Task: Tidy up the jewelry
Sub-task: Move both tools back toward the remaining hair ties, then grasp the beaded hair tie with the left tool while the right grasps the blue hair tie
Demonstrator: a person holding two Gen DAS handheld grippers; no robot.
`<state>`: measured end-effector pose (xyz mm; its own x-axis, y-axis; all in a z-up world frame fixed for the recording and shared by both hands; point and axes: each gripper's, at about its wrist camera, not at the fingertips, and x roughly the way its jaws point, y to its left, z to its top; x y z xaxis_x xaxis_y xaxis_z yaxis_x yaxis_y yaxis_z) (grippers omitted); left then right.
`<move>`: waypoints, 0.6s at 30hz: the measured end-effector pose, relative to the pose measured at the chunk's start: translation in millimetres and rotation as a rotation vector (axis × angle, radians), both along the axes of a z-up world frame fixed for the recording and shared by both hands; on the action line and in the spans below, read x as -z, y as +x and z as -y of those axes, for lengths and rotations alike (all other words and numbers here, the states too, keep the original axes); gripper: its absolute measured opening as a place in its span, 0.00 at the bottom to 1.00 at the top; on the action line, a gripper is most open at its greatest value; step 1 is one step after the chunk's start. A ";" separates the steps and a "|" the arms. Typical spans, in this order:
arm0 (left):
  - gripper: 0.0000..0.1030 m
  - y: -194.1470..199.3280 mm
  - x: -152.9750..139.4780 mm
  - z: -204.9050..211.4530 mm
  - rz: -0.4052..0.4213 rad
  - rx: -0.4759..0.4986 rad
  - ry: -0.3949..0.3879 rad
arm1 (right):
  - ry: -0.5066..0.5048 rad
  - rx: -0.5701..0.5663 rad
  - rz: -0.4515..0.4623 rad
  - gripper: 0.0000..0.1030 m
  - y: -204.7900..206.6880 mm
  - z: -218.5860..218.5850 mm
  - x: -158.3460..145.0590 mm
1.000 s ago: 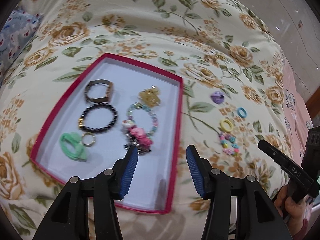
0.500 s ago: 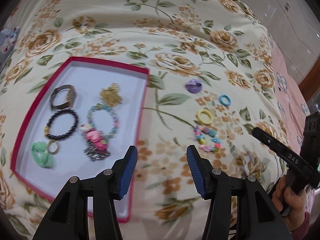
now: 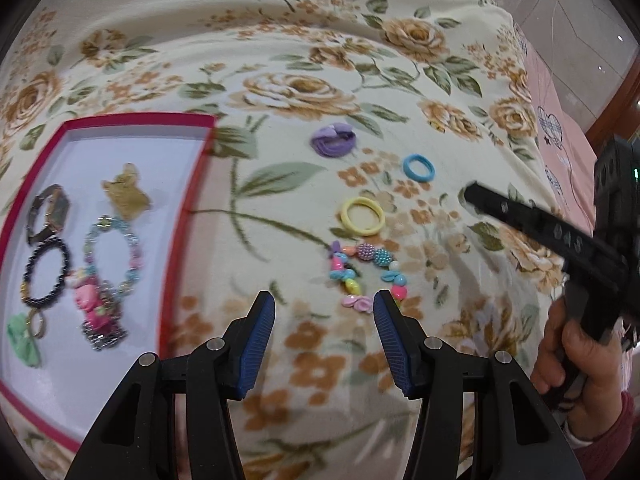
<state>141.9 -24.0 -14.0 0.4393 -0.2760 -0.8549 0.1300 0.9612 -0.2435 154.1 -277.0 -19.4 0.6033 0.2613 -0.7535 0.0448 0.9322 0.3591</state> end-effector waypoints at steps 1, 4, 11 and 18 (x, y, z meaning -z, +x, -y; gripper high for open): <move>0.50 5.4 5.1 3.5 -0.008 0.005 0.004 | -0.004 0.011 -0.005 0.39 4.8 2.5 2.1; 0.50 15.4 15.3 9.5 -0.023 0.014 0.009 | -0.015 0.035 -0.021 0.38 19.6 9.0 9.1; 0.47 32.9 37.1 24.6 -0.043 0.046 0.022 | -0.049 0.051 -0.069 0.36 47.1 9.0 29.9; 0.14 37.3 41.8 23.5 -0.020 0.056 0.019 | -0.093 0.034 -0.093 0.02 55.5 -2.0 41.8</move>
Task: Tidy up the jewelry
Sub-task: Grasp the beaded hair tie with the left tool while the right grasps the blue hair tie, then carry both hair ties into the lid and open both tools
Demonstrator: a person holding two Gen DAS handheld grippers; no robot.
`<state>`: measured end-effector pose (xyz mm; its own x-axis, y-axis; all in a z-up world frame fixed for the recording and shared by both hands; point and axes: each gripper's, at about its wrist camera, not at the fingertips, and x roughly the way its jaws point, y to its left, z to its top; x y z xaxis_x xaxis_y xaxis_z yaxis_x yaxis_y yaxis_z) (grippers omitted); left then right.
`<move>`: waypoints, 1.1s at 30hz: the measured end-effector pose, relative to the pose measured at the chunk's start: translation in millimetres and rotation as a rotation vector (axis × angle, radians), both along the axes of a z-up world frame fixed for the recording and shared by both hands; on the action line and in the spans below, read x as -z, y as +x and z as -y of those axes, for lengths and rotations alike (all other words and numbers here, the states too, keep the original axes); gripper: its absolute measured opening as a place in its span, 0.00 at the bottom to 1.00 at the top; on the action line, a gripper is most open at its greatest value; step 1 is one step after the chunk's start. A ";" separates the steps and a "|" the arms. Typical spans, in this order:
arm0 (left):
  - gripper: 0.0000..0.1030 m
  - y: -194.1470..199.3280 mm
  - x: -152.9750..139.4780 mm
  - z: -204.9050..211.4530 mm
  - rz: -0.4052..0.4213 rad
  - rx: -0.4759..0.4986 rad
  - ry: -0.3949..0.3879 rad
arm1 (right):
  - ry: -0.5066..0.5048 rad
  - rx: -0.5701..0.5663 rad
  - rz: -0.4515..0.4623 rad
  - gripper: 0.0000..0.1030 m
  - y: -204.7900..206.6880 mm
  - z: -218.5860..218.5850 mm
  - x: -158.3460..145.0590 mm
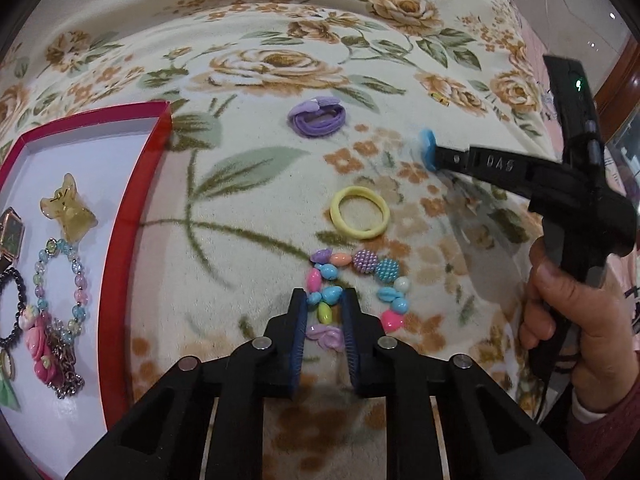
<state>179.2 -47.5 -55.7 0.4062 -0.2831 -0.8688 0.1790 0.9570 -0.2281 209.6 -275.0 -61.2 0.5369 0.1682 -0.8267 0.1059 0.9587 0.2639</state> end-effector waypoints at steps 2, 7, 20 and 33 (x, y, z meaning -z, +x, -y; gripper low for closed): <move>0.05 -2.0 -3.4 -4.5 0.008 -0.001 -0.016 | 0.015 -0.005 0.010 0.02 -6.0 -0.1 -5.6; 0.05 -12.4 -18.3 -11.2 0.057 -0.010 -0.034 | 0.059 -0.046 0.050 0.02 -33.4 -8.7 -27.3; 0.05 -65.5 -67.4 -34.3 0.170 -0.016 -0.056 | 0.131 -0.130 0.079 0.02 -91.1 -33.6 -53.0; 0.05 -106.8 -94.0 -68.0 0.217 -0.077 -0.069 | 0.153 -0.237 0.108 0.02 -107.5 -82.7 -68.7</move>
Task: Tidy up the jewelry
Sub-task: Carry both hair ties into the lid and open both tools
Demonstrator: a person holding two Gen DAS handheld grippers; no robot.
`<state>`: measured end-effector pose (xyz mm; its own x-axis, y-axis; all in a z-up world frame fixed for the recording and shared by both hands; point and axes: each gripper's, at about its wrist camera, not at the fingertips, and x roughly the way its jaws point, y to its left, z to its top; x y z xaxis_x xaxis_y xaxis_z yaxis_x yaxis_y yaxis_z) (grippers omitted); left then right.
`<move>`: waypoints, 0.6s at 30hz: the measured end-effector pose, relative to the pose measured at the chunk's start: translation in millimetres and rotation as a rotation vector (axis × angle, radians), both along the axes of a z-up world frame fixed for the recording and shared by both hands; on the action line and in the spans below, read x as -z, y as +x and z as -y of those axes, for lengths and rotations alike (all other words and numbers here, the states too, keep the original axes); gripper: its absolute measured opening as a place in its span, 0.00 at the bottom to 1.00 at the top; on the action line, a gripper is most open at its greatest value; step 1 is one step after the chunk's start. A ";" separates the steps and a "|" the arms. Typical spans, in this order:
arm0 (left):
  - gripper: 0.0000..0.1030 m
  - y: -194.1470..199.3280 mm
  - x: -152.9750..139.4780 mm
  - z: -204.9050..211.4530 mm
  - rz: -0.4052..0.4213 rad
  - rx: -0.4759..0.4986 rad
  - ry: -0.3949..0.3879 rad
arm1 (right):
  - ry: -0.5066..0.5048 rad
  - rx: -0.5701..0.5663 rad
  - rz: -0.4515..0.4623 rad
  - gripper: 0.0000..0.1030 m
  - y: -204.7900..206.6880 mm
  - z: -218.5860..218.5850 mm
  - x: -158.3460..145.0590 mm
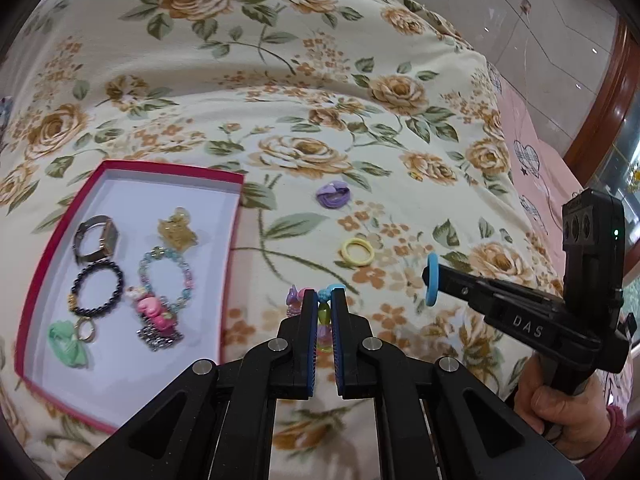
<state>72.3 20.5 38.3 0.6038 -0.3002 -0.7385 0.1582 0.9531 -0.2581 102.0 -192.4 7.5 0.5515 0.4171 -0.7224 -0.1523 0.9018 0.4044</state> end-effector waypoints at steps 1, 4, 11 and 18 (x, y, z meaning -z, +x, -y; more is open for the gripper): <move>0.05 -2.7 -1.4 -3.1 0.002 -0.007 -0.001 | 0.001 -0.008 0.001 0.02 -0.5 -3.7 -0.5; 0.05 -10.0 -5.2 -12.8 0.008 -0.027 -0.003 | 0.003 -0.039 0.005 0.02 -1.5 -17.0 -2.7; 0.05 -29.1 -11.2 -37.2 0.017 -0.084 -0.008 | 0.003 -0.097 0.017 0.02 -2.9 -45.4 -7.9; 0.05 -43.3 -15.3 -61.6 0.021 -0.139 -0.010 | 0.004 -0.154 0.018 0.02 -2.9 -71.6 -8.7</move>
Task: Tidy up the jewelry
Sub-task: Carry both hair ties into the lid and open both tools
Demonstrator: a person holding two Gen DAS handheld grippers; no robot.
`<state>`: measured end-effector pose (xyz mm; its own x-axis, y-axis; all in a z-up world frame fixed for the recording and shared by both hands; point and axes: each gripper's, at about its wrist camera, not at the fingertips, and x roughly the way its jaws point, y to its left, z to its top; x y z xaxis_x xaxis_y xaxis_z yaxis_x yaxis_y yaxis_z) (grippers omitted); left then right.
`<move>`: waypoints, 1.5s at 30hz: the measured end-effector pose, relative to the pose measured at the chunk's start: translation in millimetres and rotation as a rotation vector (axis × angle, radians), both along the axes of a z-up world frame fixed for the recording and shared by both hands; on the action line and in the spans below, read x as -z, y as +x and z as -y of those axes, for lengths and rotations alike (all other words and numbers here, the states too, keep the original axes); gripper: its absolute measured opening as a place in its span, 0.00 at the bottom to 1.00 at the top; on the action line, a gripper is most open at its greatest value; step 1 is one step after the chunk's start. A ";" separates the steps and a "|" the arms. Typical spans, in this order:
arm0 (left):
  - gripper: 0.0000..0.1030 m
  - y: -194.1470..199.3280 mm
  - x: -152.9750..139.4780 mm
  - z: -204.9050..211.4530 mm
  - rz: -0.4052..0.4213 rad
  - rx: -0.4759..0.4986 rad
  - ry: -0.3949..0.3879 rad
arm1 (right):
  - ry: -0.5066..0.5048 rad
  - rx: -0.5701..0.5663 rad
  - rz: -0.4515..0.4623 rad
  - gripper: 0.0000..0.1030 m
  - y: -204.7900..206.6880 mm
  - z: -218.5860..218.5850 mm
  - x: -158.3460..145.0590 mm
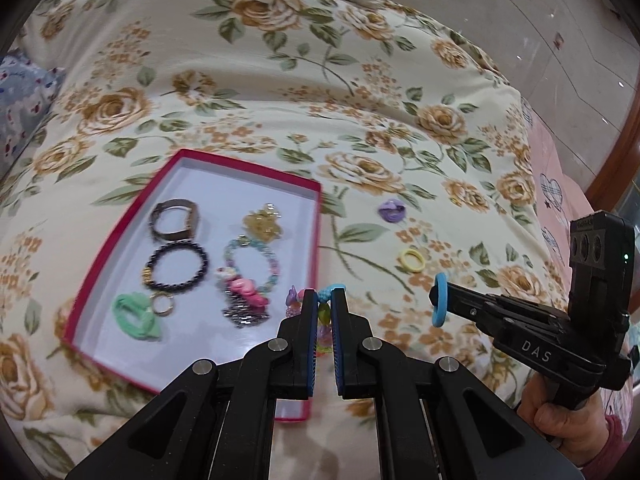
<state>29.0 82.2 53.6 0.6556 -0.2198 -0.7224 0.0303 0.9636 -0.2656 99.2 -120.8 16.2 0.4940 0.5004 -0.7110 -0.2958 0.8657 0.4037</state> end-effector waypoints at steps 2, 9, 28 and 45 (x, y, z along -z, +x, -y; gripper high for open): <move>0.05 -3.4 -1.0 -6.8 0.001 -0.017 0.001 | -0.001 -0.013 0.001 0.02 0.2 -7.0 -0.2; 0.05 -11.8 0.4 -29.6 -0.004 -0.069 -0.006 | -0.005 -0.074 0.000 0.02 2.1 -36.4 1.5; 0.05 -2.2 19.5 -75.9 -0.051 -0.164 -0.050 | -0.060 -0.210 -0.035 0.02 15.9 -105.3 27.6; 0.05 23.0 55.7 -102.9 -0.112 -0.225 -0.039 | -0.202 -0.282 -0.085 0.03 29.9 -134.7 62.5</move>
<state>52.0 185.0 -2.0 0.6072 -0.1066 -0.7873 -0.2152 0.9318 -0.2922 129.1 13.9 -46.3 0.2918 0.4541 -0.8418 -0.5072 0.8197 0.2663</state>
